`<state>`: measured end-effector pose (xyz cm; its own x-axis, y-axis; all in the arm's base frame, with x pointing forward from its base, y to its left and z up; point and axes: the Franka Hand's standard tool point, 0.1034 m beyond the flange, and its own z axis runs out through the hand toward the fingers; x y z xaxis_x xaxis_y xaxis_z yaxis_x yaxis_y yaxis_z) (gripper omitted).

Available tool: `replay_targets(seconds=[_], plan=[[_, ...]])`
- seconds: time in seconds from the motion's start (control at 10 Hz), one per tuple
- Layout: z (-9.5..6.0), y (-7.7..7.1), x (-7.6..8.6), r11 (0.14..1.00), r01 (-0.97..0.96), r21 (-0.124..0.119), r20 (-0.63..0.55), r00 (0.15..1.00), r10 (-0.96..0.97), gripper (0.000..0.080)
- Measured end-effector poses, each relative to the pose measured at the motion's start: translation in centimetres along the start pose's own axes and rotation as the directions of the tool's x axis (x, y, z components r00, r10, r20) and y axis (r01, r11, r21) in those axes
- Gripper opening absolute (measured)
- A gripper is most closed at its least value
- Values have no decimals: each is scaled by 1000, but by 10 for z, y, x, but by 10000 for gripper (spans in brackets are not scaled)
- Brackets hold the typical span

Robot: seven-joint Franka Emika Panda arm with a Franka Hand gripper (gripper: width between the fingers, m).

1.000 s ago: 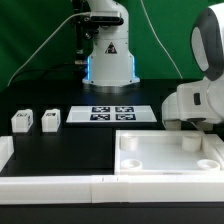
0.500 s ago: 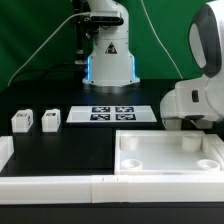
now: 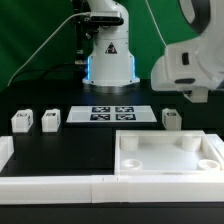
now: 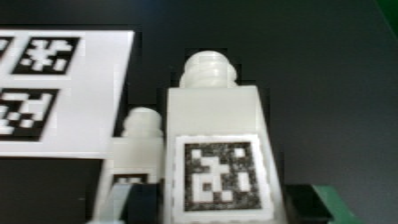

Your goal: Assemble one leg

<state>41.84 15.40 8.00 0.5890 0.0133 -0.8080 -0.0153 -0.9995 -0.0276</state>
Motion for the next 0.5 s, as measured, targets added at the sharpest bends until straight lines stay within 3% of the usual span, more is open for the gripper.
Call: replay_targets(seconds=[0.2, 0.5], plan=[[-11, 7, -5, 1000, 4, 14, -37, 999, -4, 291], [-13, 4, 4, 1000, 7, 20, -111, 994, -4, 291]])
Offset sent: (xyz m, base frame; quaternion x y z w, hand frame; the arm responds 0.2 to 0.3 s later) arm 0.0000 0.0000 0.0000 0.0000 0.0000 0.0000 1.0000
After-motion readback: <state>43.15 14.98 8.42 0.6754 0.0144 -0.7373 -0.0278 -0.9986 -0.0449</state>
